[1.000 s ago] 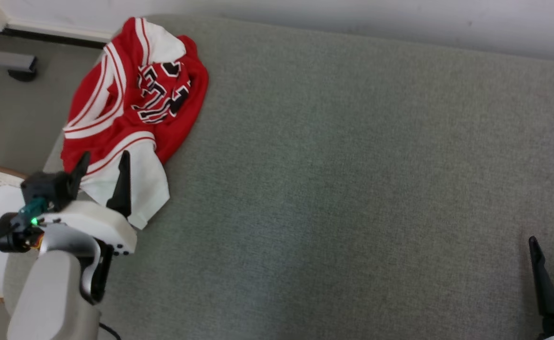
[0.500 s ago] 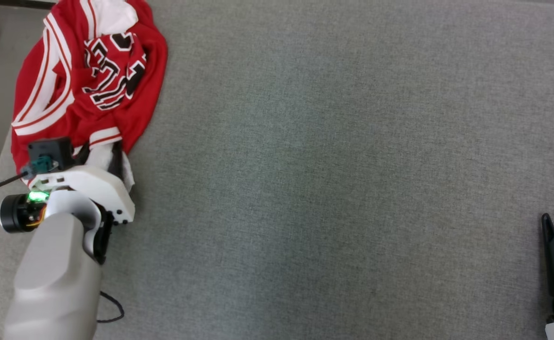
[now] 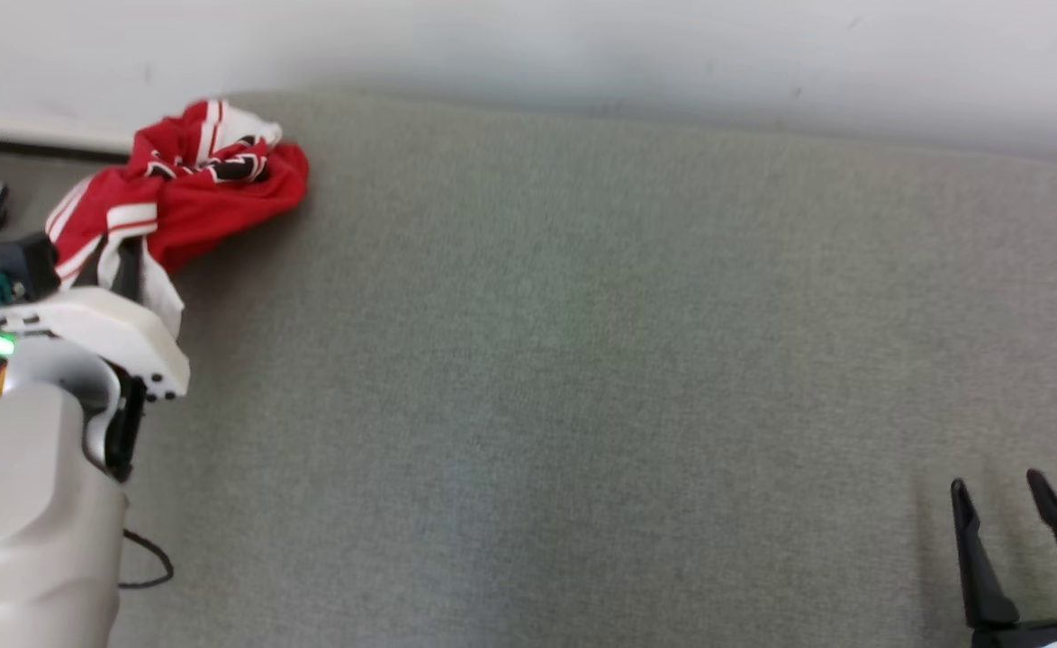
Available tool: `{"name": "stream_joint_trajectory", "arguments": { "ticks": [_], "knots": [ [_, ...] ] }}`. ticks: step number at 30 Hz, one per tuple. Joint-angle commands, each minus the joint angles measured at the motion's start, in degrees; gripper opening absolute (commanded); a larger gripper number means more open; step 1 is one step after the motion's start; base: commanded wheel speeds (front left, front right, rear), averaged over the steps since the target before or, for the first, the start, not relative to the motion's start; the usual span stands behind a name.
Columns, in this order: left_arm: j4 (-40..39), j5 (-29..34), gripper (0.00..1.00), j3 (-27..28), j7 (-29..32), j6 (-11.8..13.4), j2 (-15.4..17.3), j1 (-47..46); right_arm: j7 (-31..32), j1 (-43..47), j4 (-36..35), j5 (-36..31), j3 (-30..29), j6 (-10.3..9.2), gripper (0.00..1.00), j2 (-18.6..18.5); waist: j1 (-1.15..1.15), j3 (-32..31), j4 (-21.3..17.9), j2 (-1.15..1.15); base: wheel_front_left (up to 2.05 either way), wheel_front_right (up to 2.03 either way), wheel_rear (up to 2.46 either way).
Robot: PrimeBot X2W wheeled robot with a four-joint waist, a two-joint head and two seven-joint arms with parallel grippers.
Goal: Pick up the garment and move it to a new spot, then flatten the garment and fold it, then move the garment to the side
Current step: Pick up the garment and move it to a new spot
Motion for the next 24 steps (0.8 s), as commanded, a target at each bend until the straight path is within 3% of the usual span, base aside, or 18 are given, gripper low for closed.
{"name": "stream_joint_trajectory", "arguments": {
  "ticks": [1,12,19,24],
  "knots": [
    [-2.16,-0.62,0.0,-0.13,1.18,-0.66,0.52,-0.25,0.06,1.2,0.67,0.7,0.13,-0.12,1.0,0.75,0.0,-5.37,-1.97,0.0,0.0,0.0,0.0],
    [-30.12,-4.57,0.0,-4.5,16.88,-3.06,-0.46,6.85,0.06,3.83,2.63,0.75,1.15,-0.12,1.0,4.39,0.0,-13.0,-8.04,0.0,0.0,0.0,0.0],
    [-49.09,-8.57,0.0,-8.1,26.92,-3.59,-1.96,12.0,0.06,4.33,2.98,0.83,1.46,-0.12,1.0,5.14,0.0,-14.19,-12.88,0.0,0.0,0.0,0.0],
    [-57.8,-10.37,0.0,-12.06,31.18,-3.46,-3.95,14.72,0.06,3.45,3.08,0.9,1.71,-0.12,1.0,5.55,0.0,-13.54,-16.43,0.0,0.0,0.0,0.0]
  ]
}}
